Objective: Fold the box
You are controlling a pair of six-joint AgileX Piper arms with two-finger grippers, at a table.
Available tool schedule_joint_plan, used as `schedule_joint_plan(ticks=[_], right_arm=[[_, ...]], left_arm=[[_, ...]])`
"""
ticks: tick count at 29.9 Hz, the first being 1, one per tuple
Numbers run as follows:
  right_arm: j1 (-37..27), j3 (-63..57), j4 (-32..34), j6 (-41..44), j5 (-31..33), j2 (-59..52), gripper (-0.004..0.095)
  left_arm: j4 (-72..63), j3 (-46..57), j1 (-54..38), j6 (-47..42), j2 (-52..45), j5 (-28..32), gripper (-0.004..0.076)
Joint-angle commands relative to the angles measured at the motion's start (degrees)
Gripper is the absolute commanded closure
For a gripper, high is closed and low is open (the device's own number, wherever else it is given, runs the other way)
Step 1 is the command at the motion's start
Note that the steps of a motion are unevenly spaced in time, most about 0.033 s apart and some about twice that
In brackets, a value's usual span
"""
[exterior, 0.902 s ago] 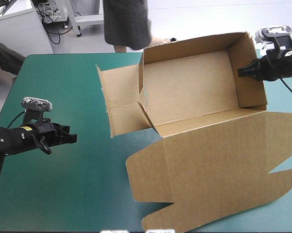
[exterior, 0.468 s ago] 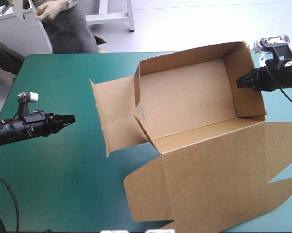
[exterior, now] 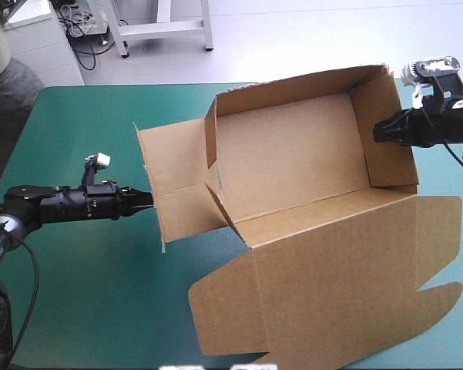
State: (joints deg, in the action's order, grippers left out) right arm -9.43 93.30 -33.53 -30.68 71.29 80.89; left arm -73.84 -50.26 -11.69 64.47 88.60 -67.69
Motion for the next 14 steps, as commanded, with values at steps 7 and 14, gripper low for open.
schedule_joint_plan(ticks=[7, 14], right_arm=[[-0.50, 1.41, -3.97, 0.40, -0.06, -1.57, 0.0931], [-0.50, 1.41, -2.62, 1.02, -2.68, -0.86, 0.0930]], left_arm=[[-15.03, -1.07, 8.62, 1.95, -1.51, -7.13, 0.0522], [-15.21, -1.18, 10.25, 1.95, -1.51, -7.13, 0.0324]])
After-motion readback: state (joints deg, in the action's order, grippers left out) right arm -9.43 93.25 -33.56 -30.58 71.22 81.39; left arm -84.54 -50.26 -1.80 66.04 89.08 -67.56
